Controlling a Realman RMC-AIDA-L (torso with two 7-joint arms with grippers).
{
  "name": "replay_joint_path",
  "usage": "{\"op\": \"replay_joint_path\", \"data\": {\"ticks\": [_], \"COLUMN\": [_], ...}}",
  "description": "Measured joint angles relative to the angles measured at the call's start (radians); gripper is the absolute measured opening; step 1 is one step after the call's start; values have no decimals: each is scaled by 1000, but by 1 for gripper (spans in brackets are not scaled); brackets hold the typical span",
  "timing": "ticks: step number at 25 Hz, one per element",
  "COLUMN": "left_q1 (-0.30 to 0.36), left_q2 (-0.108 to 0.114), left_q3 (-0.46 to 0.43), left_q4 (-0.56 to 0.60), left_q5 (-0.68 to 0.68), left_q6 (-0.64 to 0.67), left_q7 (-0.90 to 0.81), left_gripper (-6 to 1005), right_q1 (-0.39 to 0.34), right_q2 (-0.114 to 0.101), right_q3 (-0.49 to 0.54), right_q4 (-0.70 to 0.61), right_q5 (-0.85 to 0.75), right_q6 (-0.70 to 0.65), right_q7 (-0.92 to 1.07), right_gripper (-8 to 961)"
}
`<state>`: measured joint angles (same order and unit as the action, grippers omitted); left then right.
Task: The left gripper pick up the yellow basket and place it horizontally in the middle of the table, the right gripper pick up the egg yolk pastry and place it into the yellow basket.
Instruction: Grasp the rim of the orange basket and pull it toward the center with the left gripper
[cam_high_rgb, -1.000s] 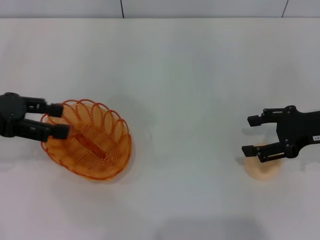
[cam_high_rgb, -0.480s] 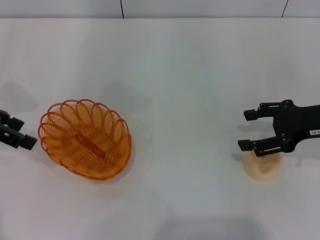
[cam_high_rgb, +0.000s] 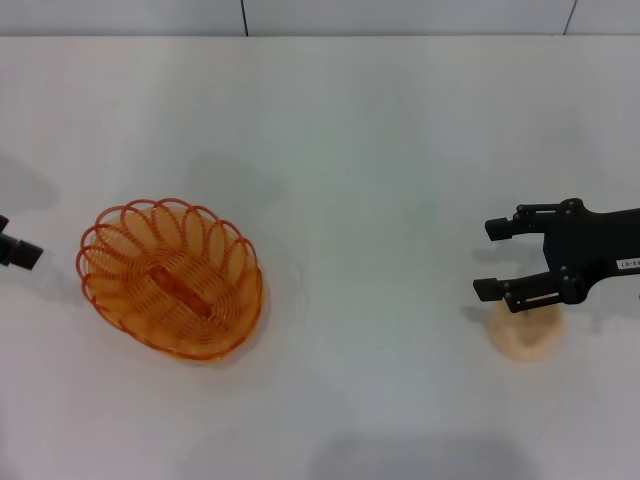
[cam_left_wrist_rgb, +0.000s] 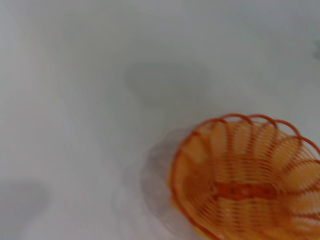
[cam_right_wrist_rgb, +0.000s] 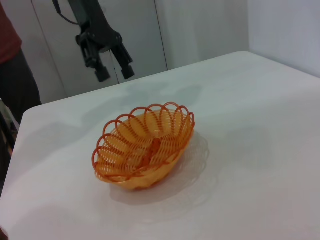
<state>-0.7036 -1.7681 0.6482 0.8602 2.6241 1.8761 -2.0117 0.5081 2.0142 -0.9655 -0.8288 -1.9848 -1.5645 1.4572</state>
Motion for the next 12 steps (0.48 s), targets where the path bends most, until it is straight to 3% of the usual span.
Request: {"op": "replay_joint_path", "data": {"ticks": [12], "left_q1": [9], "left_q2": [-31], "left_q3": [-9], "left_q4": [-11], "left_q5": [15], "left_q6": [-100], "left_q7": [-44], "left_gripper": [885], "right_q1": [9], "right_q2": [0], "right_q3": [-4], "right_q4": [-4], "right_q5": [0], "right_q6": [0], "right_q7": [0], "right_gripper": [837]}}
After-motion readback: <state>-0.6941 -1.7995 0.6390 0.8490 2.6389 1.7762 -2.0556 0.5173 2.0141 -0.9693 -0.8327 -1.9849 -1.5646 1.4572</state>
